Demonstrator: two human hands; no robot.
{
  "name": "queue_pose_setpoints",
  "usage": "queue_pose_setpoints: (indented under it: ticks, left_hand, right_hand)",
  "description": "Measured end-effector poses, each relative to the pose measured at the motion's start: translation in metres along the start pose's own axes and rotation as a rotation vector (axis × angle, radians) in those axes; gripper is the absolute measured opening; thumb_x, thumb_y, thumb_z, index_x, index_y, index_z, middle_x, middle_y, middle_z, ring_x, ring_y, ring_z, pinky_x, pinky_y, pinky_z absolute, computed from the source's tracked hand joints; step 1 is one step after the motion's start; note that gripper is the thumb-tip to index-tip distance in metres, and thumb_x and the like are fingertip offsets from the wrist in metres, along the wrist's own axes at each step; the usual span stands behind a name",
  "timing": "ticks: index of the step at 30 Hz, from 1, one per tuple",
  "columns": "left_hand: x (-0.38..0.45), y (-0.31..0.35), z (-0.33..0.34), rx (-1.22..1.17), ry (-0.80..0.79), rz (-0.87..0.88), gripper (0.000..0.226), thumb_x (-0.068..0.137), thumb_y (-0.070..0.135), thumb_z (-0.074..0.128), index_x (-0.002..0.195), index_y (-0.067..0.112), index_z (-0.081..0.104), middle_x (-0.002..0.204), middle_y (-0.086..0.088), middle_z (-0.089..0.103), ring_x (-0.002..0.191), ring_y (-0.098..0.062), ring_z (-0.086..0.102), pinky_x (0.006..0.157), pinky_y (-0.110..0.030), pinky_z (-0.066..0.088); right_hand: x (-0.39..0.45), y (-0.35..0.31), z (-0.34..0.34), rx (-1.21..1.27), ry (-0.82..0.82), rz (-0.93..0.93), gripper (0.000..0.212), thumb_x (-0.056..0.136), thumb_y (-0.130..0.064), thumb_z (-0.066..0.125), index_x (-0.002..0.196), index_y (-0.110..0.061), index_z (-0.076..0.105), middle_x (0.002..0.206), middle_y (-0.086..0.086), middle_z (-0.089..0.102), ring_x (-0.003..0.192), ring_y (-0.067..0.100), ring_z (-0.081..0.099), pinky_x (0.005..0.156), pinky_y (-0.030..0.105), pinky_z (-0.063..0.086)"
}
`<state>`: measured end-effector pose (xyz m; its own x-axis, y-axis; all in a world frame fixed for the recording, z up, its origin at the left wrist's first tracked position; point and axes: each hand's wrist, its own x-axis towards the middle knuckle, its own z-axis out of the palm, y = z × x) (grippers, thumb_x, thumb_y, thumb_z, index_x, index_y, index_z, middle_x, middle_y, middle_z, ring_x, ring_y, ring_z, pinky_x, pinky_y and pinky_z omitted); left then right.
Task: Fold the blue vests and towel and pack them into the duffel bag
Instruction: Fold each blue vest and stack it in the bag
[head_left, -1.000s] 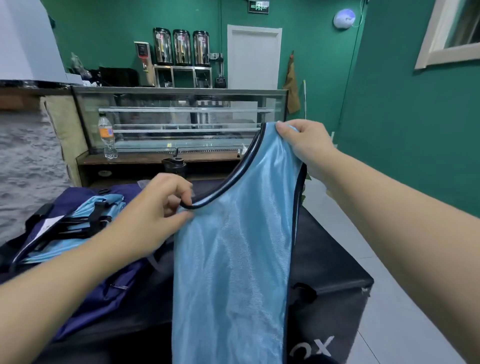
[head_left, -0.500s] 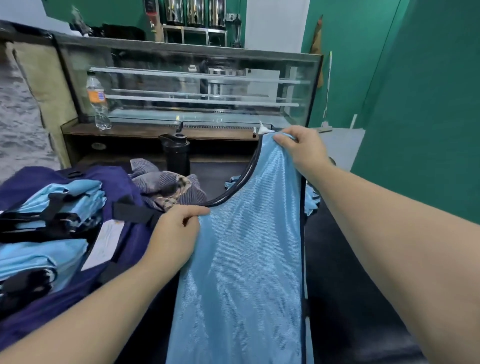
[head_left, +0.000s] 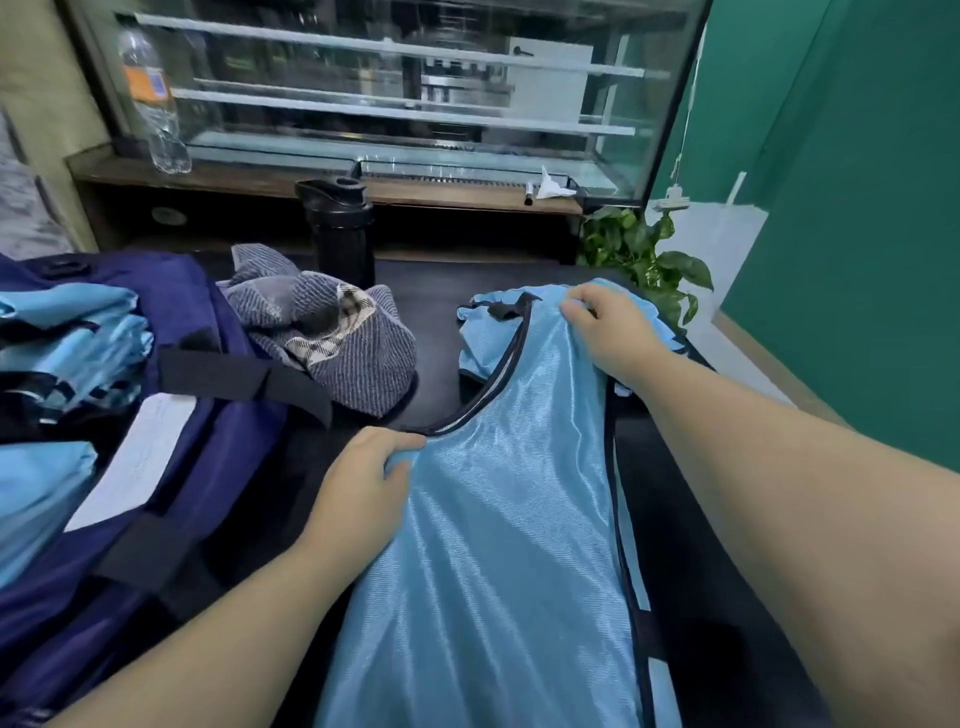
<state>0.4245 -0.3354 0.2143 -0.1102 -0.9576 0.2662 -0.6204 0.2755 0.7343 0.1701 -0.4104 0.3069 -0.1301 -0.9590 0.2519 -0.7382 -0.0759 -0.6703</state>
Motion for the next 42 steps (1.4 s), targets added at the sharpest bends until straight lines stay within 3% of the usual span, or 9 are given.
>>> queue_pose_setpoints:
  ticks: [6,13,19,26,29,31,34,37,42]
  left_hand:
    - [0.009,-0.013,-0.002,0.031,-0.149,-0.021,0.028,0.09,0.003,0.057,0.111,0.016,0.068,0.104,0.01,0.058,0.103,-0.007,0.054,0.09,-0.013,0.034]
    - [0.013,-0.012,-0.005,0.077,-0.224,-0.027,0.032,0.091,0.002,0.053,0.115,0.017,0.068,0.111,0.007,0.056,0.113,-0.011,0.051,0.096,-0.016,0.031]
    - [0.013,-0.013,-0.006,0.071,-0.237,-0.055,0.031,0.091,0.002,0.053,0.114,0.018,0.068,0.113,0.004,0.055,0.117,-0.017,0.051,0.102,-0.022,0.032]
    - [0.013,-0.013,-0.007,0.047,-0.243,-0.073,0.031,0.093,0.004,0.052,0.116,0.019,0.066,0.117,0.004,0.053,0.117,-0.015,0.05,0.096,-0.019,0.033]
    - [0.014,-0.012,-0.006,0.033,-0.233,-0.081,0.032,0.092,0.004,0.051,0.114,0.02,0.067,0.116,0.005,0.054,0.113,-0.014,0.051,0.088,-0.016,0.035]
    - [0.014,-0.011,-0.007,0.023,-0.228,-0.094,0.032,0.093,0.004,0.05,0.114,0.021,0.067,0.116,0.005,0.054,0.105,-0.01,0.052,0.074,-0.009,0.036]
    - [0.013,-0.011,-0.009,-0.008,-0.216,-0.118,0.03,0.093,0.005,0.051,0.113,0.021,0.067,0.115,0.007,0.054,0.091,-0.01,0.056,0.06,-0.002,0.038]
    - [0.013,-0.009,-0.009,-0.072,-0.211,-0.163,0.03,0.092,0.004,0.053,0.109,0.022,0.068,0.111,0.003,0.059,0.075,-0.019,0.057,0.051,-0.009,0.039]
    - [0.012,-0.01,-0.012,-0.158,-0.223,-0.202,0.033,0.091,0.003,0.055,0.097,0.034,0.066,0.102,-0.017,0.065,0.071,-0.019,0.046,0.062,-0.027,0.037]
  right_hand:
    - [-0.014,0.001,0.001,-0.044,0.012,-0.003,0.019,0.098,-0.027,0.051,0.083,-0.017,0.058,0.068,-0.01,0.049,0.061,0.007,0.043,0.055,0.024,0.033]
    - [-0.076,-0.03,-0.025,-0.194,-0.021,-0.179,0.015,0.092,-0.028,0.061,0.085,-0.017,0.067,0.084,0.001,0.065,0.075,0.013,0.054,0.068,0.025,0.041]
    - [-0.137,-0.035,-0.02,-0.231,-0.161,-0.387,0.009,0.088,-0.03,0.064,0.089,-0.023,0.069,0.07,-0.011,0.053,0.071,0.009,0.046,0.069,0.027,0.036]
    - [-0.18,-0.009,0.01,-0.494,-0.359,-0.588,0.044,0.073,-0.033,0.039,0.109,-0.037,0.065,0.067,-0.014,0.049,0.067,0.011,0.055,0.064,0.024,0.033]
    - [-0.18,-0.005,0.01,-0.43,-0.532,-0.417,0.054,0.076,-0.062,0.032,0.118,-0.042,0.059,0.084,-0.015,0.05,0.089,0.005,0.048,0.085,0.029,0.031]
    - [-0.171,0.002,0.007,-0.239,-0.428,-0.219,0.055,0.068,-0.078,0.037,0.096,-0.04,0.065,0.089,-0.014,0.057,0.092,0.002,0.048,0.093,0.031,0.033]
    - [-0.141,0.015,-0.002,-0.042,-0.106,0.154,0.036,0.074,-0.063,0.061,0.083,-0.029,0.058,0.09,-0.009,0.058,0.09,0.012,0.055,0.079,0.029,0.042]
    - [-0.127,0.018,-0.008,0.192,-0.29,0.538,0.047,0.078,-0.057,0.067,0.105,-0.02,0.056,0.099,-0.008,0.055,0.09,0.008,0.051,0.077,0.026,0.039]
    - [-0.118,0.007,-0.004,0.158,-0.473,0.534,0.036,0.078,-0.04,0.076,0.103,-0.016,0.065,0.095,-0.01,0.062,0.081,-0.002,0.053,0.062,0.013,0.036]
